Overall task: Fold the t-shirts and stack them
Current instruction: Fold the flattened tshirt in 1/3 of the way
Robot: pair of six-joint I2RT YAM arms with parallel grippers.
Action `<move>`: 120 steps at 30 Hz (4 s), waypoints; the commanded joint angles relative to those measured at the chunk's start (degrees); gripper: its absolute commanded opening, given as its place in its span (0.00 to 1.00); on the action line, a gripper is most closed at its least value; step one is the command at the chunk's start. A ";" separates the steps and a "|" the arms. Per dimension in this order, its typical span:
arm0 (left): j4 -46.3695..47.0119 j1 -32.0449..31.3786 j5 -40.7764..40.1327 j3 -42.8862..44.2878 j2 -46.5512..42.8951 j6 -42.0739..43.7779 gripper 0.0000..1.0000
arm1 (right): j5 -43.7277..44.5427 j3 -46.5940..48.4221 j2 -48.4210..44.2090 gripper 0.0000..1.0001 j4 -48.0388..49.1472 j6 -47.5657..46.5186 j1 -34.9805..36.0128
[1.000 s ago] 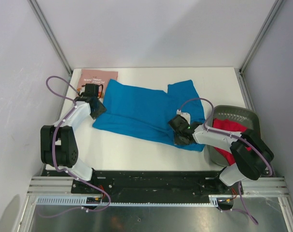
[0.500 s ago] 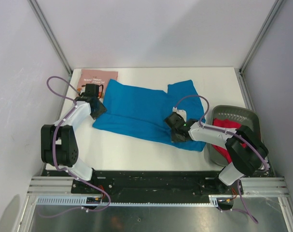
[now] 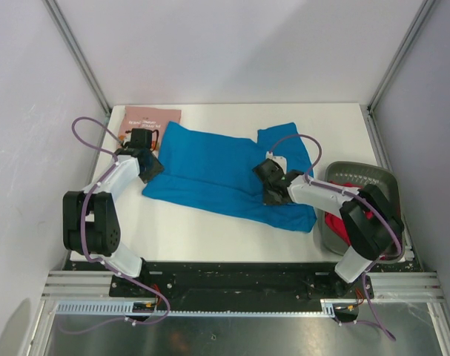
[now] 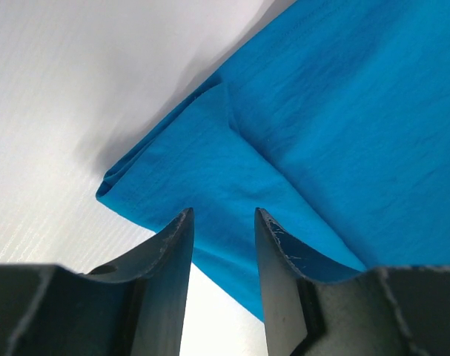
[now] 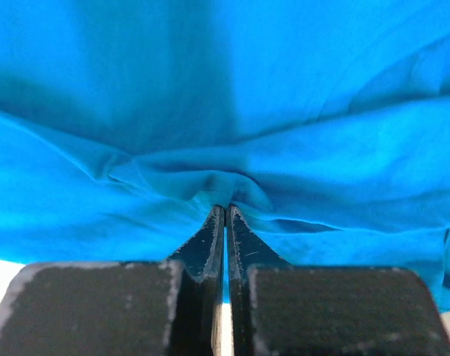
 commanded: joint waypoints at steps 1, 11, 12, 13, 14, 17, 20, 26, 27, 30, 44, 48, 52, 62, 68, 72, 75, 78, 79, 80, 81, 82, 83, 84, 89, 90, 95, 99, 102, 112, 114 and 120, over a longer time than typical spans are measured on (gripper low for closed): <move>1.04 0.24 -0.19 0.30 -0.45 0.90 0.43 | 1.82 5.65 3.17 0.01 0.94 -2.80 -1.27; 1.04 0.25 0.17 0.34 -0.36 1.10 0.43 | 5.33 15.54 12.39 0.07 -0.26 -8.40 -3.76; 1.06 0.27 0.18 0.37 -0.34 1.11 0.43 | 5.66 16.20 12.97 0.11 -0.26 -8.97 -4.02; 1.02 0.29 0.19 0.38 -0.33 1.11 0.43 | 5.87 17.01 13.40 0.15 -0.22 -9.47 -4.28; 1.00 0.25 0.23 0.38 -0.28 1.12 0.43 | 5.93 17.64 13.70 0.19 -0.03 -10.08 -4.50; 1.13 0.25 0.45 0.32 -0.31 1.04 0.43 | 6.14 19.86 14.64 0.31 0.27 -11.84 -4.99; 1.20 0.22 0.49 0.12 -0.64 1.03 0.43 | 6.57 22.36 15.55 0.36 0.07 -13.26 -5.74; 1.18 0.28 0.33 -0.13 -1.45 1.28 0.43 | 6.87 25.66 13.65 0.35 -4.99 -11.06 -7.35; 1.21 0.29 0.35 -0.14 -1.46 1.24 0.43 | 6.96 25.39 12.81 0.35 -6.15 -9.99 -7.35; 1.24 0.26 0.52 -0.07 -1.33 1.15 0.43 | 5.45 21.71 9.05 0.35 -7.49 -6.73 -7.44; 1.35 0.24 0.77 -0.17 -1.11 1.00 0.43 | -2.17 0.83 -2.76 0.23 -1.64 2.02 -7.68; 1.38 0.21 0.84 -0.29 -0.96 0.95 0.43 | -3.18 0.11 -1.19 0.22 0.05 1.64 -8.86; 1.39 0.23 0.81 -0.32 -1.00 0.94 0.43 | -4.36 0.05 0.35 0.22 2.11 0.86 -10.76; 1.42 0.21 0.90 -0.12 -0.45 0.94 0.43 | -3.46 4.40 5.37 0.22 5.34 -2.82 -14.74; 1.39 0.29 0.66 -0.20 -0.42 1.02 0.43 | -0.43 9.81 9.41 0.22 6.59 -5.23 -14.83; 1.42 0.20 0.68 -0.23 -0.28 1.03 0.43 | 0.68 12.09 10.94 0.23 7.48 -6.75 -14.80; 1.47 0.22 0.76 -0.29 -0.16 0.97 0.43 | 1.17 12.71 11.30 0.23 8.38 -7.71 -14.68; 1.47 0.21 1.05 -0.31 -0.11 0.87 0.43 | 1.31 13.21 11.68 0.27 9.31 -8.92 -14.78; 1.45 0.21 1.15 -0.36 -0.09 0.82 0.43 | 1.28 13.54 11.83 0.28 9.53 -9.28 -14.85; 1.44 0.26 1.24 -0.38 -0.12 0.79 0.43 | 1.13 13.92 11.95 0.30 9.68 -9.58 -15.01; 1.43 0.28 1.33 -0.44 -0.13 0.78 0.43 | 0.93 14.29 12.05 0.31 9.54 -9.74 -15.18; 1.43 0.25 1.42 -0.51 -0.18 0.78 0.43 | 0.82 14.74 11.97 0.31 9.07 -9.72 -15.36; 1.38 0.27 1.46 -0.63 -0.30 0.77 0.43 | 0.82 15.01 11.62 0.31 8.45 -9.59 -15.36; 1.36 0.33 1.35 -0.91 -0.53 0.77 0.43 | 0.77 15.14 11.01 0.31 7.74 -9.30 -15.27; 1.39 2.67 1.30 -3.39 -2.55 -0.44 0.43 | -0.68 15.27 7.17 0.31 4.05 -7.16 -13.47; 1.41 2.98 1.49 -3.92 -2.93 -0.62 0.43 | -0.95 15.27 6.94 0.31 4.17 -7.12 -12.79; 1.36 4.58 1.78 -5.74 -4.13 -0.70 0.43 | -3.56 16.54 9.26 0.31 6.49 -6.54 -10.40; 1.35 5.49 1.74 -6.54 -4.95 -0.36 0.43 | -4.55 18.46 12.91 0.31 6.84 -5.70 -9.75; 1.37 5.97 1.88 -6.68 -5.31 -0.13 0.43 | -4.83 19.43 15.09 0.31 7.40 -5.45 -9.63; 1.36 6.26 2.00 -6.55 -5.14 0.23 0.43 | -4.59 21.77 19.79 0.31 7.03 -5.04 -9.59; 1.34 6.27 2.03 -6.42 -5.06 0.22 0.43 | -4.56 21.86 20.02 0.30 7.03 -5.01 -9.45; 1.39 6.28 1.91 -6.52 -4.96 0.16 0.43 | -4.53 22.15 19.69 0.06 7.52 -5.08 -8.42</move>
